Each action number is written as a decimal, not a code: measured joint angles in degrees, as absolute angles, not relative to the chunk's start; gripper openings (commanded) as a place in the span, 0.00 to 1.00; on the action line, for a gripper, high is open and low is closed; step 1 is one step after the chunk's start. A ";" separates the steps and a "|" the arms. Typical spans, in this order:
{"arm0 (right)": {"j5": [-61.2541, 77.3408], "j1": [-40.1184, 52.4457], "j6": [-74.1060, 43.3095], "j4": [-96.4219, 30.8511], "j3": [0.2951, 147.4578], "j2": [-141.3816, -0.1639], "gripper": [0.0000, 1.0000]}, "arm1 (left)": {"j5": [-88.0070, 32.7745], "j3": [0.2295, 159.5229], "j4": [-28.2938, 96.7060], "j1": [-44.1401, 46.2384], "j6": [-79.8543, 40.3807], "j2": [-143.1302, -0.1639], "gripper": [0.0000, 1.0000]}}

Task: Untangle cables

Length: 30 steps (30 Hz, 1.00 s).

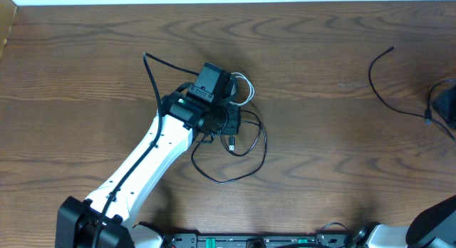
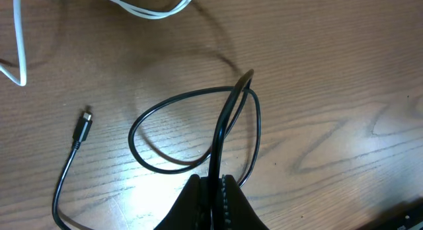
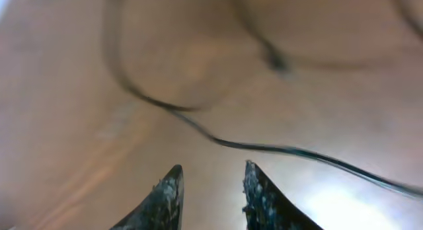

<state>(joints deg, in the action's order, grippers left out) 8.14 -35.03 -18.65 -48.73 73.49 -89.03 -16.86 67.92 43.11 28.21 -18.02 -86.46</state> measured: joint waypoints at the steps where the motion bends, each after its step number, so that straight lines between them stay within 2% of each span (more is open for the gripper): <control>1: 4.38 -35.03 -19.66 -49.10 72.75 -88.99 0.26 | -16.86 67.92 43.11 28.21 -18.02 -86.46 0.07; 6: -6.96 -35.03 -23.83 -45.17 64.01 -88.97 0.26 | -16.86 67.92 43.11 28.21 -18.02 -86.46 0.07; 13: -9.28 -35.03 -28.01 -38.06 51.13 -88.88 0.28 | -16.86 67.92 43.11 28.21 -18.02 -86.46 0.07; 15: -9.10 -35.03 -28.53 -35.40 48.51 -88.90 0.31 | -16.86 67.92 43.11 28.21 -18.02 -86.46 0.07; 18: -8.14 -35.03 -29.02 -33.71 47.97 -88.88 0.48 | -16.86 67.92 43.11 28.21 -18.02 -86.46 0.07; 30: 4.25 -35.03 -26.48 -35.46 50.15 -85.21 0.56 | -16.86 67.92 43.11 28.21 -18.02 -86.46 0.06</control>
<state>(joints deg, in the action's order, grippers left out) 4.25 -35.03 -26.48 -35.46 50.15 -85.21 -16.86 67.92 43.11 28.21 -18.02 -86.46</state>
